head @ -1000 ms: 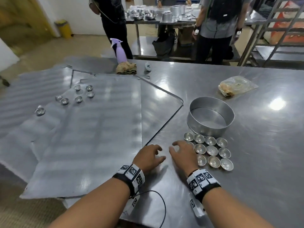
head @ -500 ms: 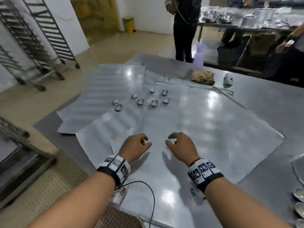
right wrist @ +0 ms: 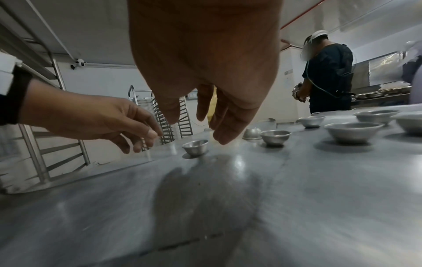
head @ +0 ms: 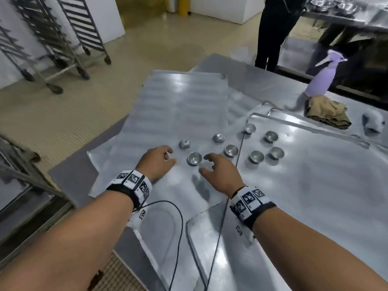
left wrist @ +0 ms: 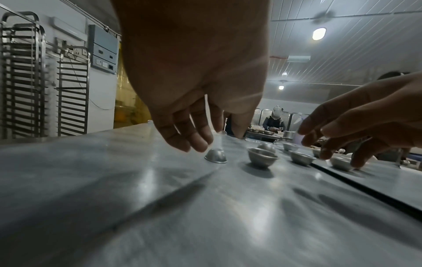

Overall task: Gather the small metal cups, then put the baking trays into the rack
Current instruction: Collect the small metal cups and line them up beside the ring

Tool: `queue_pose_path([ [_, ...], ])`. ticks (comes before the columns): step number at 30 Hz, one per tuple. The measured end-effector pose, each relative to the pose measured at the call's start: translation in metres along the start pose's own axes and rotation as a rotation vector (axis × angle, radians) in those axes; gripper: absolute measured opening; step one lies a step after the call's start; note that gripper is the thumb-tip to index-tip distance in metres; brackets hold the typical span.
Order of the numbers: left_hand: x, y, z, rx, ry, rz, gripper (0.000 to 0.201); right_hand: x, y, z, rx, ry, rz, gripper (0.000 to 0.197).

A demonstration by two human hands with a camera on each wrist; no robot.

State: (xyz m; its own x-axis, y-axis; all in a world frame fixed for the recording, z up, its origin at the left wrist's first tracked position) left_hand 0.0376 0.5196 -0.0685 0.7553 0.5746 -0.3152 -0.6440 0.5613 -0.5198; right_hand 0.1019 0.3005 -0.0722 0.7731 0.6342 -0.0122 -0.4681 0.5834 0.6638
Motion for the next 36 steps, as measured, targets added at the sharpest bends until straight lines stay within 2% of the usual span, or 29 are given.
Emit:
queue_pose_path([
  [4,0.05,-0.01,-0.003,0.125,0.083,-0.101,0.046,0.036,-0.004,-0.021,-0.006,0.045,-0.003,0.063],
  [7,0.076,-0.022,-0.008,0.202,0.099,-0.179,0.051,0.05,-0.008,-0.032,-0.039,0.074,0.02,0.071],
  [10,0.093,-0.033,-0.017,0.271,0.143,-0.239,0.058,0.058,-0.006,-0.037,-0.076,0.048,0.042,0.068],
  [13,0.106,-0.037,-0.027,0.352,0.211,-0.251,0.063,0.06,-0.002,-0.039,-0.126,0.018,0.048,0.054],
  [16,0.112,-0.037,-0.034,0.389,0.22,-0.28,0.052,0.059,-0.004,-0.041,-0.137,-0.015,0.036,0.041],
  [19,0.114,-0.036,-0.036,0.369,0.18,-0.329,0.033,0.058,-0.01,-0.042,-0.125,-0.03,0.015,0.051],
  [22,0.113,-0.032,-0.035,0.358,0.156,-0.377,0.024,0.058,-0.011,-0.043,-0.124,-0.035,0.007,0.056],
  [26,0.108,-0.028,-0.03,0.31,0.135,-0.37,0.024,0.058,-0.008,-0.041,-0.133,-0.042,0.001,0.042],
  [29,0.102,-0.024,-0.028,0.251,0.139,-0.382,0.037,0.057,-0.006,-0.039,-0.137,-0.037,-0.005,0.045],
  [30,0.101,-0.023,-0.027,0.247,0.143,-0.373,0.037,0.056,-0.005,-0.037,-0.135,-0.037,-0.009,0.047],
  [33,0.1,-0.018,-0.024,0.273,0.155,-0.341,0.014,0.054,-0.003,-0.036,-0.137,-0.018,-0.019,0.047],
  [36,0.098,-0.015,-0.02,0.285,0.172,-0.308,0.022,0.054,-0.002,-0.036,-0.155,-0.009,-0.023,0.038],
])
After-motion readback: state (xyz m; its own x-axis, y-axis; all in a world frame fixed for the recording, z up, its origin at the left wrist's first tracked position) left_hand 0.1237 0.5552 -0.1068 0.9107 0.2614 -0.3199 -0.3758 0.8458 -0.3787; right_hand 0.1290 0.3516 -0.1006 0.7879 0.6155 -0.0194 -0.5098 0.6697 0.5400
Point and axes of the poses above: each hand's wrist, its own x-axis towards the middle knuckle, its own z-axis out of the back of the hand, y = z × x, the point moved 3 cm from there along x, towards the middle knuckle, and after that the axes turned 13 degrees about z, right-handed, at the moved point
